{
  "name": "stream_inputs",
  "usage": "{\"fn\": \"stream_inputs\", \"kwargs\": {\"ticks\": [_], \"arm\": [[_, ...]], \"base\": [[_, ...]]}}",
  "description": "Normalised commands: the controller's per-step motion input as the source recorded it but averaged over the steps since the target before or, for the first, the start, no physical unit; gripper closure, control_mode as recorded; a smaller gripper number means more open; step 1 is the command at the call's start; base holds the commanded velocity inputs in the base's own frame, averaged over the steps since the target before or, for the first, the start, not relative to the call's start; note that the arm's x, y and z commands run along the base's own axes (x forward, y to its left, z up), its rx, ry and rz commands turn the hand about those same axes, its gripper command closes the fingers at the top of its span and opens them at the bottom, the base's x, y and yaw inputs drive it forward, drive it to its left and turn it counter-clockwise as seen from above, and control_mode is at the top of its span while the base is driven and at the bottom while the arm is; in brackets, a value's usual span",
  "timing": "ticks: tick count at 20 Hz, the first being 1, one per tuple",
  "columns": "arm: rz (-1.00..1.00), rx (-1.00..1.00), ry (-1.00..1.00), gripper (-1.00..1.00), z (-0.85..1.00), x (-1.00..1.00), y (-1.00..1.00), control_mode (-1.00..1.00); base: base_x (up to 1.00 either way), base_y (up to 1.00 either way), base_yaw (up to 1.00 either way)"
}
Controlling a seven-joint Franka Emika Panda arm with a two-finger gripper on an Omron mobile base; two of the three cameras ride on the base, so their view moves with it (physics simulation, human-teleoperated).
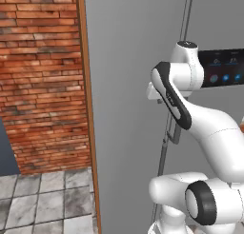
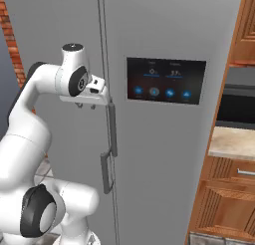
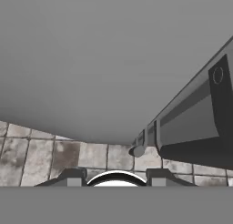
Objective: Retrieve the sausage and cheese from the fridge and place them on the cutting board on the counter.
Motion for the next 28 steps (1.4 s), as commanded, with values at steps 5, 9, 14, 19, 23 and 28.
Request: {"fn": "stream_inputs", "kwargs": {"ticks": [5, 9, 14, 19, 23, 28], "arm": [[0.00, 0.00, 0.00, -1.00, 0.00, 0.00, 0.00, 1.00], [0.00, 0.00, 0.00, -1.00, 0.00, 0.00, 0.00, 1.00], [0.00, 0.00, 0.00, -1.00, 0.00, 0.00, 0.00, 1.00], [0.00, 0.00, 0.00, -1.00, 0.00, 0.00, 0.00, 1.00], [0.00, 0.00, 0.00, -1.00, 0.00, 0.00, 0.00, 1.00], [0.00, 0.00, 0.00, -1.00, 0.00, 0.00, 0.00, 1.00]], "base": [[-0.04, -0.02, 0.00], [-0.26, -0.42, -0.03], [-0.33, -0.54, 0.00], [-0.71, -0.18, 0.00], [-0.83, 0.00, 0.00], [-0.38, 0.00, -0.02]]}}
